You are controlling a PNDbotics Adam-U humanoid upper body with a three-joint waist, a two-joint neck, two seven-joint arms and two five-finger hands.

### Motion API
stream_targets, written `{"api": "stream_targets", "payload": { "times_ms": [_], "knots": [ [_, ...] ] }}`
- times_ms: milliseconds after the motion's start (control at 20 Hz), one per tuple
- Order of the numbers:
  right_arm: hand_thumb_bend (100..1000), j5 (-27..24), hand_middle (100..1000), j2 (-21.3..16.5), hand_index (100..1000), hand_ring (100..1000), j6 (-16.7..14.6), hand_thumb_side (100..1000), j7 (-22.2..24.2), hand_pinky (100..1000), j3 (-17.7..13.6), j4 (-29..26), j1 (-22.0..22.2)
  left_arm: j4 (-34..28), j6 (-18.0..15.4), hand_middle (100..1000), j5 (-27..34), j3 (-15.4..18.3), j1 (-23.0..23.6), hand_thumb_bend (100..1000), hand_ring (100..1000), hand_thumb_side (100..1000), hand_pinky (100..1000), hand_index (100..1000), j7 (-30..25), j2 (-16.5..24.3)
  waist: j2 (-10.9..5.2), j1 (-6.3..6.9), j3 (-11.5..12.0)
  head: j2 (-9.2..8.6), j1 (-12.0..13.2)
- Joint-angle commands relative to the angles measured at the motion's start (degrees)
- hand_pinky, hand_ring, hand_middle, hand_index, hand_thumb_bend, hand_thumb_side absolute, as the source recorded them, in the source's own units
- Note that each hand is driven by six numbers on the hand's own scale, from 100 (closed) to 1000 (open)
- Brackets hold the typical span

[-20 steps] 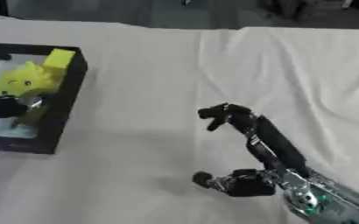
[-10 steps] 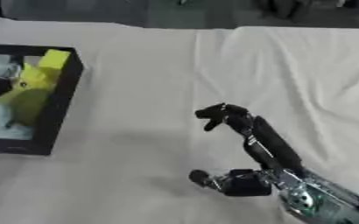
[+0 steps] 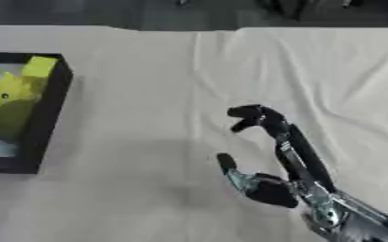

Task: Pick up the objects with one hand, pass them to the other hand, and then place them into the box on the other side of the table.

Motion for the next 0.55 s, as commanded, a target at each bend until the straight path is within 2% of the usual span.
{"api": "stream_targets", "payload": {
  "times_ms": [50,100,150,200,250,450,500,550],
  "knots": [
    [401,-5.9,839,-1.5,835,685,-1.1,183,-0.1,682,-5.4,-0.9,-0.4,-2.3,-1.2,895,8.5,-0.6,-0.8,218,1000,884,974,787,-3.9,0.4,-2.14,0.56,-0.3,-0.42,-0.6],
    [388,-8.1,867,-1.5,844,705,-1.5,182,0.0,682,-7.0,-0.9,-0.3,-2.8,-1.4,904,9.9,-0.8,-0.8,218,1000,880,978,804,-5.1,0.3,-2.15,0.59,-0.5,-0.40,-1.0],
    [265,-10.2,894,-1.7,861,719,-2.0,220,0.3,681,-8.6,-0.9,-0.1,-3.3,-1.5,905,10.9,-0.9,-0.8,282,1000,804,978,815,-6.2,0.2,-2.16,0.62,-0.7,-0.43,-1.3],
    [363,-12.2,896,-1.8,867,725,-2.5,176,0.6,680,-10.2,-0.9,0.2,-3.8,-1.5,906,11.7,-1.0,-0.8,214,1000,876,977,818,-7.1,0.2,-2.18,0.65,-0.8,-0.52,-1.5],
    [357,-14.1,901,-1.9,874,732,-2.9,169,0.9,678,-11.7,-0.9,0.6,-4.2,-1.5,904,12.3,-1.1,-0.7,211,1000,872,974,817,-7.8,0.1,-2.19,0.68,-1.0,-0.71,-1.5],
    [281,-20.9,907,-2.0,883,735,-5.1,188,1.5,673,-16.6,-0.9,3.3,-5.1,-1.0,897,13.2,-1.4,-0.6,202,1000,866,969,806,-9.4,-0.4,-2.17,0.84,-1.8,-1.35,-1.5],
    [187,-22.3,901,-1.8,881,729,-5.5,217,1.6,668,-17.5,-0.9,4.1,-5.2,-0.9,893,13.2,-1.5,-0.6,202,1000,825,968,801,-9.6,-0.5,-2.13,0.89,-2.0,-1.46,-1.5],
    [193,-23.5,892,-1.7,877,723,-5.9,216,1.7,663,-18.3,-0.9,5.0,-5.2,-0.9,893,13.1,-1.6,-0.5,202,1000,865,968,800,-9.9,-0.7,-2.10,0.94,-2.2,-1.51,-1.4]
  ]
}}
